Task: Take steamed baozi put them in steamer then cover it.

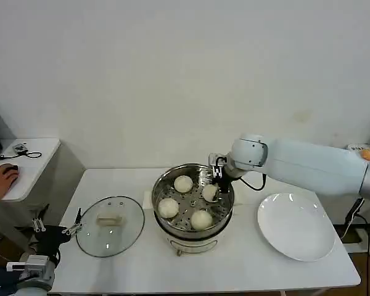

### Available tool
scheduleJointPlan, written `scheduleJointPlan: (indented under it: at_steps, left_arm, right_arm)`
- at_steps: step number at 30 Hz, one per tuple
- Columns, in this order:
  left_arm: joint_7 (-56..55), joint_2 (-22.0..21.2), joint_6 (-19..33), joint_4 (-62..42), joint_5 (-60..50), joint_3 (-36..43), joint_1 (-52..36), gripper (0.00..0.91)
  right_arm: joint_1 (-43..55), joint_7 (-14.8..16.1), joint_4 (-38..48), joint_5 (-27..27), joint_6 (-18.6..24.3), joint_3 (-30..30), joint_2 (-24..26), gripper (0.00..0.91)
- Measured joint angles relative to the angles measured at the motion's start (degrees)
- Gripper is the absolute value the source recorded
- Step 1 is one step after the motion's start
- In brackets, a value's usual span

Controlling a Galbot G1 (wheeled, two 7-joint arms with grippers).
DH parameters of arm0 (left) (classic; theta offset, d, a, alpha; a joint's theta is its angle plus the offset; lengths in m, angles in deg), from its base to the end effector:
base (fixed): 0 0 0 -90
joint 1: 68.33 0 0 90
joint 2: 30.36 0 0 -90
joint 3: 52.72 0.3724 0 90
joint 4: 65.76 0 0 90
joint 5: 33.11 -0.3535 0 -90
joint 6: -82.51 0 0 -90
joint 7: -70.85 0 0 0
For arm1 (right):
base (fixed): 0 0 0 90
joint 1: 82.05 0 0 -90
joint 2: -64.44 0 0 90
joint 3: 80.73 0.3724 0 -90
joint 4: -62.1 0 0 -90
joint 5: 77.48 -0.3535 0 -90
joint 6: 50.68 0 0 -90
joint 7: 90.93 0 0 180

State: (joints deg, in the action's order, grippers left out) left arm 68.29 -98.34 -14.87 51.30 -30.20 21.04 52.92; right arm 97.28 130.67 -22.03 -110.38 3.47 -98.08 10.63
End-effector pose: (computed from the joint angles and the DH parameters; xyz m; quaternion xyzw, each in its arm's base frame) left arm 0.1738 0.1609 -0.2963 0.0643 -0.9740 -0.2071 0.0661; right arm 0.5267 0.0297 -0.1110 0.4935 -0.6079 0.5025 0.3666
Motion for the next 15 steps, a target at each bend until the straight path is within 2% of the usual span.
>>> scheduleJointPlan:
  at_steps: [6, 7, 8, 15]
  left_arm:
    - [0.0, 0.0, 0.0, 0.0, 0.0, 0.1, 0.0, 0.907]
    - [0.0, 0.0, 0.0, 0.0, 0.0, 0.0, 0.0, 0.907]
    - [0.0, 0.0, 0.0, 0.0, 0.0, 0.0, 0.0, 0.907]
    - [0.0, 0.0, 0.1, 0.0, 0.0, 0.0, 0.0, 0.907]
  right_arm:
    - [-0.2, 0.0, 0.2, 0.5, -0.1, 0.1, -0.4, 0.635]
    - [-0.2, 0.0, 0.2, 0.5, -0.1, 0.1, -0.4, 0.867]
    - [-0.2, 0.0, 0.2, 0.5, -0.1, 0.1, -0.5, 0.907]
    - [-0.3, 0.1, -0.1, 0.6, -0.2, 0.7, -0.2, 0.907]
